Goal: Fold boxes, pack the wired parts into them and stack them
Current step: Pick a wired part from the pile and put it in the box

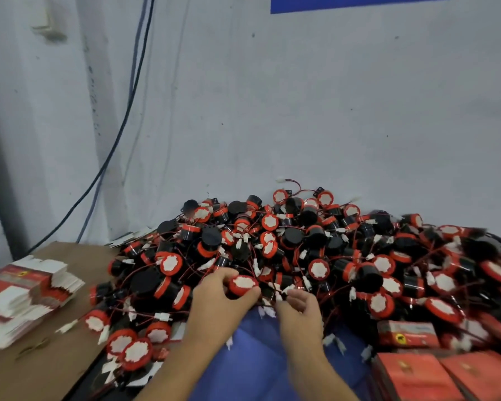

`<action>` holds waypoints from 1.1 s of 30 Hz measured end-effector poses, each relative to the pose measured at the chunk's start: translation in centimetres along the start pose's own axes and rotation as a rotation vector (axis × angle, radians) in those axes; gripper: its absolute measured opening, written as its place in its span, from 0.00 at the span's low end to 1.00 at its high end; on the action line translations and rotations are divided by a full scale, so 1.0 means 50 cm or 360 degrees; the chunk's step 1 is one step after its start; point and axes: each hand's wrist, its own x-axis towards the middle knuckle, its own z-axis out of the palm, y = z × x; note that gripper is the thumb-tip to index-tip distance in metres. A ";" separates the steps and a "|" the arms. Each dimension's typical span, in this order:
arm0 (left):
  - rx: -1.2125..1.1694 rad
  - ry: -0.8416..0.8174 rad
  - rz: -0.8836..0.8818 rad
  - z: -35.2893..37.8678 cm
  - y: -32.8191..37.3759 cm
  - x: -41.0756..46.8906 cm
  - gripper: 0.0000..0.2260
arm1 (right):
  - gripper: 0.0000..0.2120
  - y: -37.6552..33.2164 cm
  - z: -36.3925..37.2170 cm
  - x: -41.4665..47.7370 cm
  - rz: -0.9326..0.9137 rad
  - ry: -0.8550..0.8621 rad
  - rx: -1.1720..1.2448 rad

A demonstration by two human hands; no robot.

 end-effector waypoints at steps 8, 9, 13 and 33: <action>-0.0214 -0.0230 -0.0045 -0.177 0.165 -0.285 0.18 | 0.19 -0.177 -0.143 -0.284 0.0038 -0.0147 0.0324; -0.0259 -0.0272 -0.0067 -0.190 0.180 -0.324 0.20 | 0.17 -0.187 -0.163 -0.320 -0.0003 -0.0130 0.0287; -0.0279 -0.0519 -0.0113 -0.231 0.219 -0.474 0.24 | 0.03 -0.202 -0.259 -0.474 -0.0219 -0.0355 -0.0084; 0.1048 -0.0712 0.0946 -0.164 0.149 -0.742 0.08 | 0.08 -0.030 -0.333 -0.704 -0.0912 -0.0521 -0.2056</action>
